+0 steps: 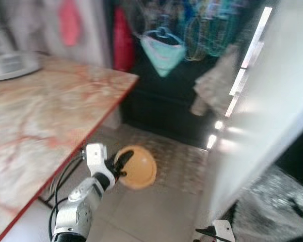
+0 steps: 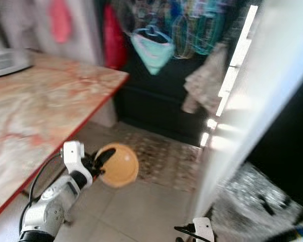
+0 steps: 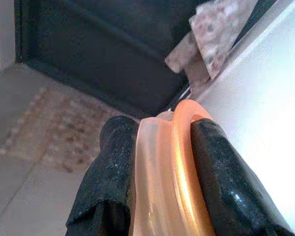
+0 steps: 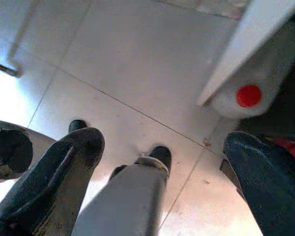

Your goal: Restocking fridge

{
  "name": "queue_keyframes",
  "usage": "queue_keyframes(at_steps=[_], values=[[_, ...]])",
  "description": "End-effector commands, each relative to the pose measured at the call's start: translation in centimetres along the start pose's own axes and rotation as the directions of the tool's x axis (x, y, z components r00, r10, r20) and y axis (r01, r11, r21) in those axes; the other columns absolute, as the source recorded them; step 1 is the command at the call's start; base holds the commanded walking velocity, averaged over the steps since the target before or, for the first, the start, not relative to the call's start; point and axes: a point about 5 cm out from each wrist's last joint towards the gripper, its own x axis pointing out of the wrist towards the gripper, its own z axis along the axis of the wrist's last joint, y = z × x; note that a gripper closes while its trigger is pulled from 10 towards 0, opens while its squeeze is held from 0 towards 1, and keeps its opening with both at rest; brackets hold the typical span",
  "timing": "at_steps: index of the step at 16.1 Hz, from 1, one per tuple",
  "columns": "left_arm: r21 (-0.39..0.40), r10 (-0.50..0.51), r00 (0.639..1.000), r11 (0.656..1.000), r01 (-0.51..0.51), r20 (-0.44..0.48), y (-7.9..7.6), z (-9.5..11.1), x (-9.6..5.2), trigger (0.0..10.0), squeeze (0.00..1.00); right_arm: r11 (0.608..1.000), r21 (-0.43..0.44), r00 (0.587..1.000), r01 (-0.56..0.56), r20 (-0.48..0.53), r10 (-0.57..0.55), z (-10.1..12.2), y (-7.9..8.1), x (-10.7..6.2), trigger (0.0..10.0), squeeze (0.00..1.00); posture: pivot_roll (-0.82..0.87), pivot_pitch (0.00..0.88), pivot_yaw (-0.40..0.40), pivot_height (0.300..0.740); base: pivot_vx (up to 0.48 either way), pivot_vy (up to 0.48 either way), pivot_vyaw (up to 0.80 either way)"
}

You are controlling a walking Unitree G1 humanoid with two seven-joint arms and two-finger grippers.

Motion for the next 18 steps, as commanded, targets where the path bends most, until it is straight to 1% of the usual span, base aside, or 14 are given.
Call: queue_keyframes(at_steps=[1,3,5,6,7,8,9,11,12,13,14,15,16,18], values=[[0.021,0.059,0.998,0.998,-0.059,-0.007,1.2,-0.2,-0.3,10.0,0.0,1.0,0.005,1.0,-0.015,-0.009,0.015,-0.2,0.3,0.1,10.0,0.0,0.03,0.0,0.006,0.74,0.0,0.0,-0.79],[0.01,0.116,0.991,0.993,-0.115,-0.066,2.5,-1.8,-0.6,10.0,0.0,1.0,0.002,1.0,-0.024,-0.014,0.024,-0.2,0.4,0.1,10.0,0.0,0.03,0.0,0.006,0.74,0.0,0.0,-0.79],[0.007,0.174,0.975,0.985,-0.175,-0.138,3.8,-3.8,-1.0,10.0,0.0,0.999,0.0,0.999,-0.032,-0.018,0.032,-0.2,0.4,0.1,10.0,0.0,0.03,0.0,0.004,0.74,0.0,0.0,-0.79],[0.007,0.182,0.973,0.983,-0.183,-0.145,3.9,-4.0,-1.0,10.0,0.0,0.999,0.0,0.999,-0.032,-0.018,0.032,-0.2,0.4,0.1,10.0,0.0,0.03,0.0,0.004,0.74,0.0,0.0,-0.79],[-0.071,0.236,0.951,0.965,-0.254,-0.198,5.1,-5.6,-1.3,10.0,0.0,0.999,-0.002,0.999,-0.039,-0.022,0.039,-0.2,0.5,0.1,10.0,0.0,0.03,0.0,0.004,0.74,0.0,0.0,-0.79],[-0.096,0.25,0.945,0.957,-0.274,-0.21,5.4,-6.0,-1.4,10.0,0.0,0.999,-0.002,0.999,-0.04,-0.023,0.04,-0.2,0.5,0.1,10.0,0.0,0.04,0.0,0.004,0.74,0.0,0.0,-0.79],[-0.166,0.283,0.932,0.932,-0.323,-0.225,5.9,-6.7,-1.6,10.0,0.0,0.999,-0.004,0.999,-0.043,-0.028,0.043,-0.3,0.5,0.1,10.0,0.0,0.03,0.0,0.006,0.74,0.0,0.0,-0.79],[-0.243,0.311,0.918,0.897,-0.369,-0.245,6.4,-7.5,-1.9,10.0,0.0,0.999,-0.005,0.998,-0.048,-0.035,0.048,-0.3,0.5,0.1,10.0,0.0,0.03,0.0,0.007,0.74,0.0,0.0,-0.79],[-0.257,0.312,0.917,0.892,-0.373,-0.248,6.4,-7.7,-1.9,10.0,0.0,0.999,-0.006,0.998,-0.049,-0.038,0.049,-0.4,0.5,0.1,10.0,0.0,0.03,0.0,0.007,0.74,0.0,0.0,-0.79],[-0.277,0.331,0.907,0.874,-0.399,-0.262,6.7,-8.2,-2.2,10.0,0.0,0.999,-0.005,0.998,-0.051,-0.047,0.051,-0.4,0.6,0.1,10.0,0.0,0.04,0.0,0.008,0.74,0.0,0.0,-0.79],[-0.284,0.339,0.902,0.867,-0.409,-0.267,6.9,-8.3,-2.3,10.0,0.0,0.999,0.0,0.998,-0.052,-0.048,0.052,-0.4,0.6,0.1,10.0,0.0,0.04,0.0,0.008,0.74,0.0,0.0,-0.79],[-0.282,0.384,0.873,0.839,-0.466,-0.3,7.4,-9.1,-2.9,10.0,0.0,0.999,-0.001,0.998,-0.041,-0.041,0.041,-0.4,0.6,0.1,10.0,0.0,0.03,0.0,0.013,0.74,0.0,0.0,-0.79],[-0.284,0.395,0.862,0.828,-0.484,-0.316,7.5,-9.4,-3.1,10.0,0.0,0.999,0.001,0.999,-0.037,-0.039,0.037,-0.3,0.6,0.1,10.0,0.0,0.03,0.0,0.013,0.74,0.0,0.244,-0.79],[-0.274,0.404,0.851,0.823,-0.498,-0.334,7.7,-9.9,-3.4,10.0,0.0,1.0,0.005,0.999,-0.019,-0.038,0.019,-0.3,0.5,0.1,10.0,0.0,0.03,0.0,0.016,0.74,0.0,0.281,-0.79]])
